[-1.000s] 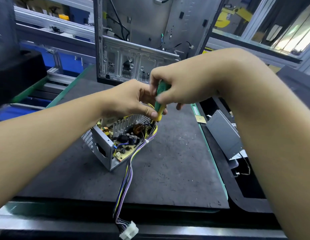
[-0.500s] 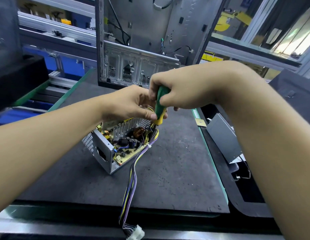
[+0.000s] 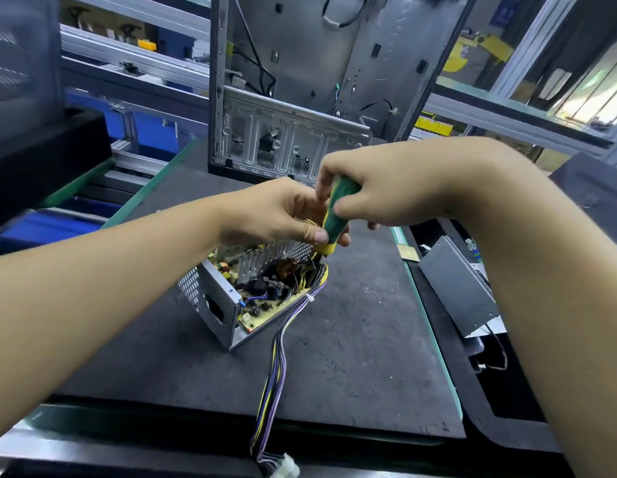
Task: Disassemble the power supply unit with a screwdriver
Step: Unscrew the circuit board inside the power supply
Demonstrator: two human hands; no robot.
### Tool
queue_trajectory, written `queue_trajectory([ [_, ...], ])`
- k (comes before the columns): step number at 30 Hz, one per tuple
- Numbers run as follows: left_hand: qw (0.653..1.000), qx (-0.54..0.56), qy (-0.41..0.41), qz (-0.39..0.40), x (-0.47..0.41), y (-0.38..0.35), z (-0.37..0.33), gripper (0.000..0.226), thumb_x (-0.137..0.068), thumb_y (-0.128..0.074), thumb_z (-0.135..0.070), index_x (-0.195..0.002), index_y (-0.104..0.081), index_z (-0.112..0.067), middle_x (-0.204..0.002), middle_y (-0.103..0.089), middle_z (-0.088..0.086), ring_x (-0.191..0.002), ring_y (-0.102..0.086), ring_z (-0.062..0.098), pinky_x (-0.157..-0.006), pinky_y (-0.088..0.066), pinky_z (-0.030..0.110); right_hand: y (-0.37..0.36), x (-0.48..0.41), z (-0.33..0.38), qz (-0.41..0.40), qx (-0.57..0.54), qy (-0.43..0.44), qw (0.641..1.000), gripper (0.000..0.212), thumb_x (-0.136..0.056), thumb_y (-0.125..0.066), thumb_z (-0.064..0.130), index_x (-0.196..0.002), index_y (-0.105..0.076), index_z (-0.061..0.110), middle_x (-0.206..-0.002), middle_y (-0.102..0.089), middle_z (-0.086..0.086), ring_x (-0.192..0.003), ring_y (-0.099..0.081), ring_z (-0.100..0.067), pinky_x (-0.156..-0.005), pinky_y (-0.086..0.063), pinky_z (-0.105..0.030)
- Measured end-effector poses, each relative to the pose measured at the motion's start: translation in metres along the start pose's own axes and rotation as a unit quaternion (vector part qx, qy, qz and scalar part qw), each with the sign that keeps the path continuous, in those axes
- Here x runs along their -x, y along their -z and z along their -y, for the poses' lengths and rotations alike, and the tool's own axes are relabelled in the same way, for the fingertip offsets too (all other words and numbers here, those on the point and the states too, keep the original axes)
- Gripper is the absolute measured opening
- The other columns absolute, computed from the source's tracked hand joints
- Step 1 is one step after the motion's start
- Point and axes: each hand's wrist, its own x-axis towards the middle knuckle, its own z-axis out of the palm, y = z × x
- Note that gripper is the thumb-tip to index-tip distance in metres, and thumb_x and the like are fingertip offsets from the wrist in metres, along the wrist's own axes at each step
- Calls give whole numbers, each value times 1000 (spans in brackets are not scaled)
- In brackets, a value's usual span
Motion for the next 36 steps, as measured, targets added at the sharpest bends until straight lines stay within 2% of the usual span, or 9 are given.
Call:
queue_trajectory([
  [4,996,-62,10,-57,-6,-8,-4,33,-80,-81,-6,-107,-65,2,-98,-73,15,-98,-71,27,-87,-56,39,-1,-3,8,-20,-7,-116,993,69,-95,-30,69,-94,-54,5,-69,-67,-13,-39,-64,-21,-42,-49,-27],
  [8,997,-58,10,-53,-4,-6,-5,33,-72,-85,-18,-95,-65,-7,-82,-69,-6,-78,-64,6,-73,-51,23,-3,-12,8,-54,83,-35,994,37,-105,-33,43,-91,-53,15,-73,-70,-10,-50,-65,-23,-51,-46,-32],
  [11,1000,16,12,-7,2,-1,-5,31,-81,-74,-2,-107,-67,-17,-101,-75,-9,-103,-69,11,-87,-51,18,0,-8,4,-13,16,2,1000,8,-100,-41,28,-104,-46,26,-77,-72,2,-50,-67,-12,-59,-47,-31],
  [15,1000,-21,3,-1,0,0,-2,26,-85,-71,0,-109,-71,-8,-110,-76,4,-111,-69,20,-95,-54,27,-1,-5,4,8,-73,-7,997,9,-98,-49,27,-106,-50,26,-83,-73,-3,-65,-70,-15,-51,-54,-26],
  [19,995,-88,1,-56,-4,-8,-6,29,-75,-84,-13,-97,-68,-3,-93,-76,2,-93,-72,12,-84,-52,21,0,-8,12,-12,-43,-76,996,70,-95,-32,69,-84,-62,7,-69,-68,-13,-52,-67,-25,-44,-53,-34],
  [23,992,-102,5,-68,-4,-10,-6,47,-66,-87,-32,-91,-63,0,-86,-68,16,-84,-65,18,-80,-50,39,-6,-16,9,-93,79,-43,992,44,-104,-35,45,-82,-55,13,-75,-58,-6,-68,-58,-25,-54,-36,-30],
  [27,1000,-26,9,-13,3,-2,-5,34,-81,-77,-2,-113,-67,-8,-109,-74,-5,-108,-67,5,-93,-50,21,-1,-9,6,-27,24,16,999,6,-97,-47,26,-99,-51,30,-80,-71,3,-55,-63,-8,-63,-51,-31],
  [32,999,-24,12,-32,1,-2,-4,25,-77,-81,2,-94,-73,-15,-93,-78,-5,-95,-72,7,-85,-53,19,0,-3,7,17,-29,16,999,20,-94,-51,47,-110,-49,34,-85,-72,5,-59,-69,-13,-74,-57,-39],
  [36,995,-96,-10,-40,-4,-12,-8,37,-68,-86,-28,-91,-64,-8,-84,-69,6,-81,-62,10,-81,-55,41,-5,-9,14,-56,15,-65,996,58,-97,-28,67,-93,-53,15,-71,-65,-8,-53,-66,-23,-51,-47,-32],
])
